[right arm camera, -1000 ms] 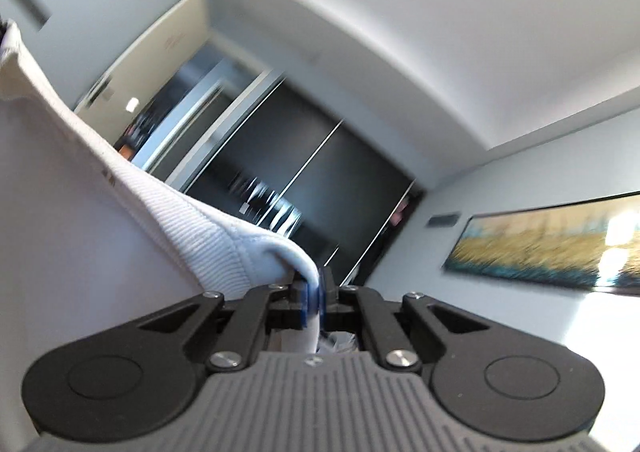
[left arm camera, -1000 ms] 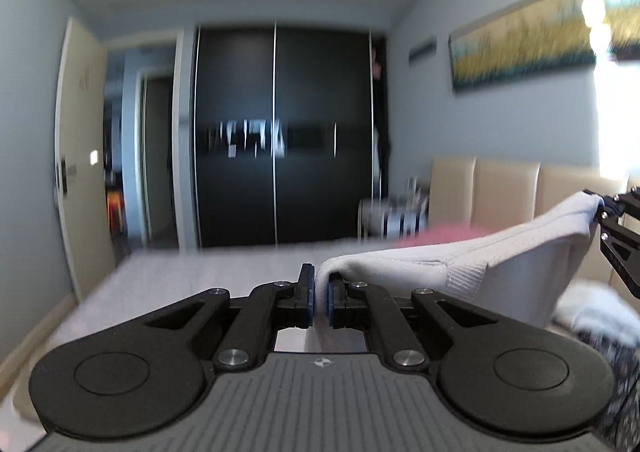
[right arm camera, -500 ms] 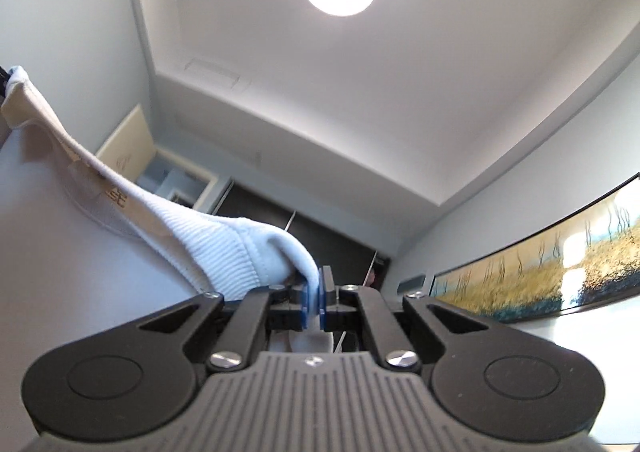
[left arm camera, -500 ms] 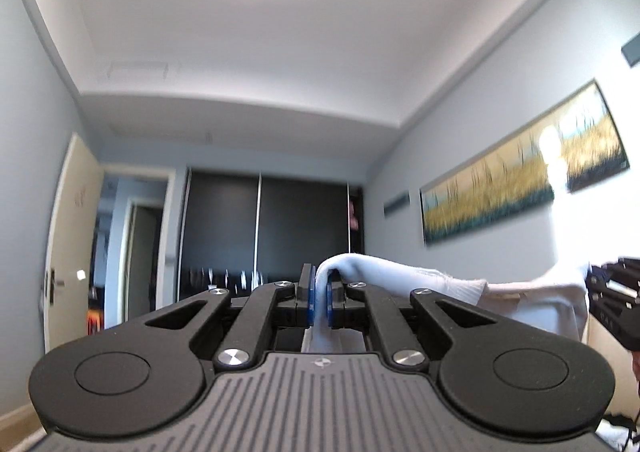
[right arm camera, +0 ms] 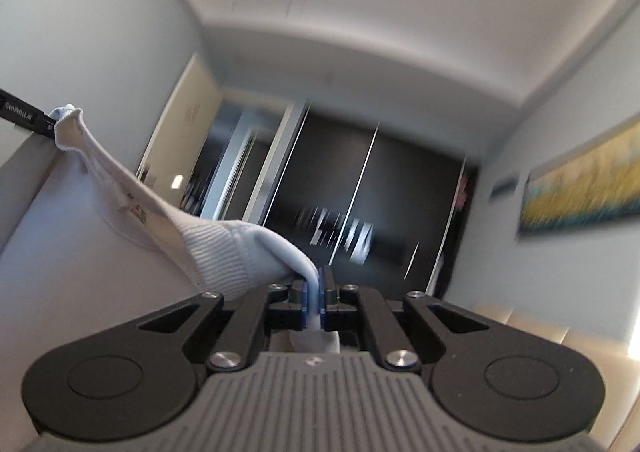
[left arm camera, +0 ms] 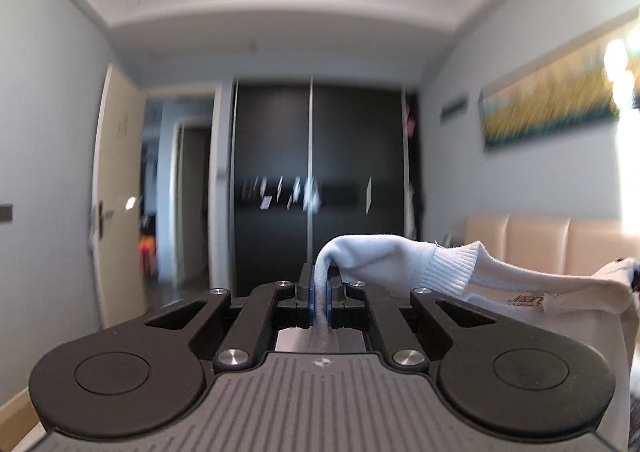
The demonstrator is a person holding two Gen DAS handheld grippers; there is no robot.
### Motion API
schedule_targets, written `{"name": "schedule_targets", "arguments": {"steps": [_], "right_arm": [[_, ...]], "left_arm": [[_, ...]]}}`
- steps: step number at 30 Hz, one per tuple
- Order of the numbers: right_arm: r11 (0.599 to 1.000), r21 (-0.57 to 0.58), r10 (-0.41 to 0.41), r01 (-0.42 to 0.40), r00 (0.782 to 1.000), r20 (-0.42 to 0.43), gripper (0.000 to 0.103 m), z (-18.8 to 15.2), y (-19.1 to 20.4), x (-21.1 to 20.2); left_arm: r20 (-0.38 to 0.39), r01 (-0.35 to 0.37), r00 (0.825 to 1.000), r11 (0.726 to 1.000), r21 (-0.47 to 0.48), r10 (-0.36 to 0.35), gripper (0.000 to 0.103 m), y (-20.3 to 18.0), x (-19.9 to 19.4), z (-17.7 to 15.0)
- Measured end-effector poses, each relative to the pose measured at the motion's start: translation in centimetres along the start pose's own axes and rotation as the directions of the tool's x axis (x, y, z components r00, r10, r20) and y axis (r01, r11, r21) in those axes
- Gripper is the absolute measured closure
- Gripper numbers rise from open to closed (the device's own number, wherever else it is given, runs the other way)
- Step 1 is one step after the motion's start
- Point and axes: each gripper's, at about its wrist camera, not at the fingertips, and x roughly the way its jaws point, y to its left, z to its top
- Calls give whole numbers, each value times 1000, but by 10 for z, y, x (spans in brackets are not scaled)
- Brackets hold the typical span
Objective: Fold clothes
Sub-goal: 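Lift the sweatshirt with both grippers and shake it out in the air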
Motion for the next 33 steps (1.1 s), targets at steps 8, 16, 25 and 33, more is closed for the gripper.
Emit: {"name": "schedule_targets", "arguments": {"steps": [8,16,25,33], "right_arm": [[996,-27,74,-83,964,-257,97,-75,18,96],[993,-21,93,-115,884,-459,97,-160,25,224],[995,44,100,-95,755,-648,97,-281,41,354],[990,134,136,-52,648,-750,97,-366,55,417]], "left_arm": [[-248,-33,968,998,46,44,99,3,111,-67],[-414,-7,909,996,87,43,99,4,200,-125],[-587,33,809,996,78,19,99,6,294,-214],[-732,11,682,1000,-1,-8,99,17,374,-298]]}}
